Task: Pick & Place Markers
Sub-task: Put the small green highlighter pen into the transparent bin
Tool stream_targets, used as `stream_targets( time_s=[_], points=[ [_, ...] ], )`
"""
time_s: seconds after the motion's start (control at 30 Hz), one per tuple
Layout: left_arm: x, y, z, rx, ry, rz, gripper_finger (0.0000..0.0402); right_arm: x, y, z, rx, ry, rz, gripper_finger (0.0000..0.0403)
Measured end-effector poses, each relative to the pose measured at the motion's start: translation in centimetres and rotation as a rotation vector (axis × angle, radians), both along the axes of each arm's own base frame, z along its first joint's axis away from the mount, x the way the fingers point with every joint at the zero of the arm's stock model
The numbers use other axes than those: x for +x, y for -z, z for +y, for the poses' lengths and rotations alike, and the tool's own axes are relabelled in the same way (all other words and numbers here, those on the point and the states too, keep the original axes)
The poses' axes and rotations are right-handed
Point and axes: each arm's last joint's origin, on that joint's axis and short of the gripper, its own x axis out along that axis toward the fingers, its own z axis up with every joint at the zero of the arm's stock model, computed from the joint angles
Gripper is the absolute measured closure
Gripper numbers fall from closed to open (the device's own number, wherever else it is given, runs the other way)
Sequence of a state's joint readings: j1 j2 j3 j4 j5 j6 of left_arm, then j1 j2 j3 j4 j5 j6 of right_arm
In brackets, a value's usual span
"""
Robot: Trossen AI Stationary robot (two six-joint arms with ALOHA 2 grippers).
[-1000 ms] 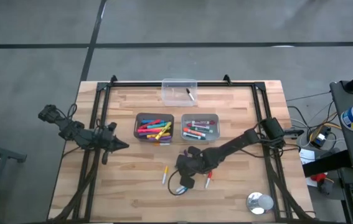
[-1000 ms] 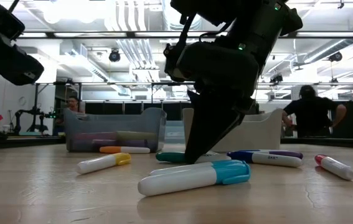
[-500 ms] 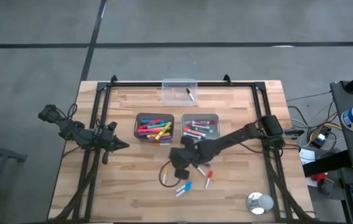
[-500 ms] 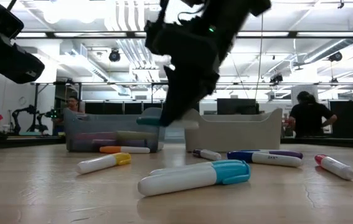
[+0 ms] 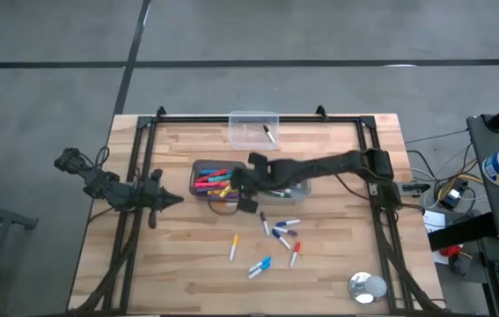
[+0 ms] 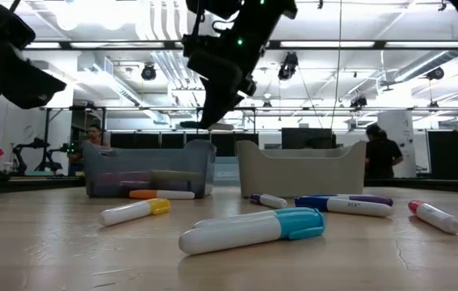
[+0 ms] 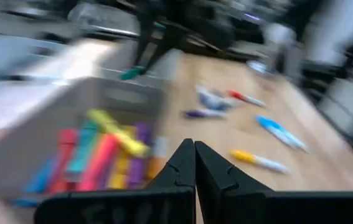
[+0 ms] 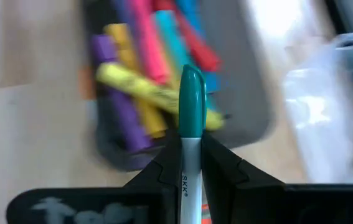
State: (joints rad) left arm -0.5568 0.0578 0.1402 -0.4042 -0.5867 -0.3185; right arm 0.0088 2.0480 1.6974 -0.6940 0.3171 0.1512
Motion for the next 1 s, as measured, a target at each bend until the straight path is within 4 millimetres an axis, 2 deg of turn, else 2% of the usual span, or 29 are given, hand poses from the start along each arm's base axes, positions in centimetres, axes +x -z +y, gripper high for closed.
stream_targets(
  time_s=[0.13,0.2,0.33,0.5,0.7,0.83,1.0],
  points=[
    [-0.1,-0.1,0.7,-0.005,-0.240,-0.049,0.0401,0.0,-0.8,-3.1,-0.037,0.037,0.007,0.0369],
    [-0.1,-0.1,0.8,0.002,-0.298,-0.061,0.0401,0.0,-1.4,-4.4,-0.077,0.067,0.007,0.0369],
    [-0.1,-0.1,0.8,0.013,-0.303,-0.060,0.0401,-0.4,-2.0,-7.7,-0.100,0.114,0.010,0.0369],
    [-0.1,-0.1,0.9,-0.004,-0.308,-0.061,0.0401,-1.8,-2.0,-13.0,-0.091,0.227,0.016,0.0369],
    [-0.1,0.2,0.8,-0.009,-0.306,-0.057,0.0401,-3.8,-1.7,-18.4,-0.002,0.288,-0.003,0.0369],
    [-0.1,0.3,0.8,-0.012,-0.303,-0.054,0.0401,-4.8,-1.6,-20.6,0.031,0.331,-0.020,0.0344],
    [-0.1,0.4,0.8,-0.010,-0.300,-0.050,0.0401,-5.0,-1.5,-21.2,0.065,0.307,-0.049,0.0284]
  ],
)
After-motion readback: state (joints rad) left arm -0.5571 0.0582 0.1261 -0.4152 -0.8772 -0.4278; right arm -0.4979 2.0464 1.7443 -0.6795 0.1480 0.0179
